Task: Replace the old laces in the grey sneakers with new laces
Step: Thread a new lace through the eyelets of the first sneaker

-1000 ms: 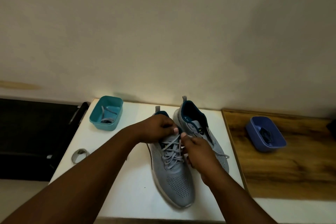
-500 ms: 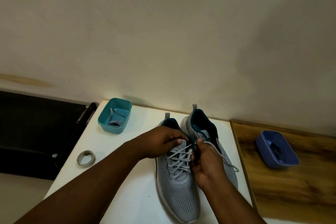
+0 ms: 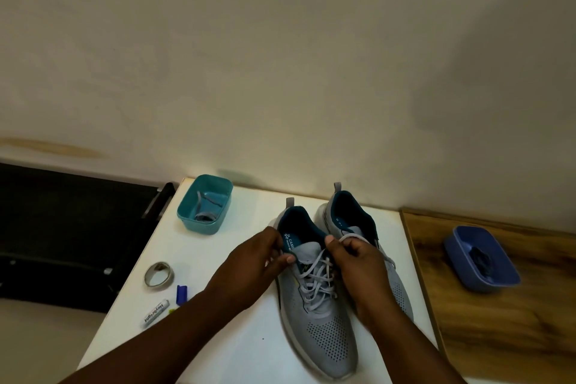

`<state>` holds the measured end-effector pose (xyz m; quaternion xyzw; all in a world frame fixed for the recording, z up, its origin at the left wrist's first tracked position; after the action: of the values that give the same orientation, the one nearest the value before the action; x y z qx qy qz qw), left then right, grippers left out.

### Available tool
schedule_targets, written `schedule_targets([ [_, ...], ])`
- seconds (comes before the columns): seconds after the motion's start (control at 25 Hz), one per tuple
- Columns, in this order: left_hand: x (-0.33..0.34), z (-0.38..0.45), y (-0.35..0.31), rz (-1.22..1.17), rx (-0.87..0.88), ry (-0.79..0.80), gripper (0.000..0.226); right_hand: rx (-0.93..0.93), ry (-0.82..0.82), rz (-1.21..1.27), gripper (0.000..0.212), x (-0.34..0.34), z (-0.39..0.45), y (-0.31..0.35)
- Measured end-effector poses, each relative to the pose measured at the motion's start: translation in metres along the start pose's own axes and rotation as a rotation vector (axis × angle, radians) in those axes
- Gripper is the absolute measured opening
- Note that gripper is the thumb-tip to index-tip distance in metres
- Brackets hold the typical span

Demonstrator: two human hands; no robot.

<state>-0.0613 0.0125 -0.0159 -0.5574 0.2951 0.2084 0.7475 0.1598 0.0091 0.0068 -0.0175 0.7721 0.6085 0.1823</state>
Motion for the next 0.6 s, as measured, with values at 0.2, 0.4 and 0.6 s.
schedule_targets([
  [0.2,-0.004,-0.010,-0.011,0.038,0.036,0.016,0.026,-0.028,-0.053,-0.068,0.031,-0.001,0.003,-0.001],
  [0.4,-0.021,-0.011,-0.001,-0.016,-0.140,-0.087,0.011,0.043,-0.087,0.017,0.035,-0.001,-0.002,-0.001],
  [0.6,-0.017,-0.010,-0.001,0.106,-0.198,0.061,0.018,0.161,-0.098,0.168,0.031,-0.004,-0.007,0.000],
])
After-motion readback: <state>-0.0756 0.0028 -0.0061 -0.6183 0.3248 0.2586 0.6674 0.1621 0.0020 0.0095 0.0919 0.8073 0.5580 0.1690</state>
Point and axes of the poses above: each hand's wrist, its own z-axis towards the middle knuckle, its own x-axis out of the palm, y = z × x, the point moved 1 cm from there along z, towards the middle knuckle, and after that the axes turned 2 degrees about -y, right-handed, at the moved point
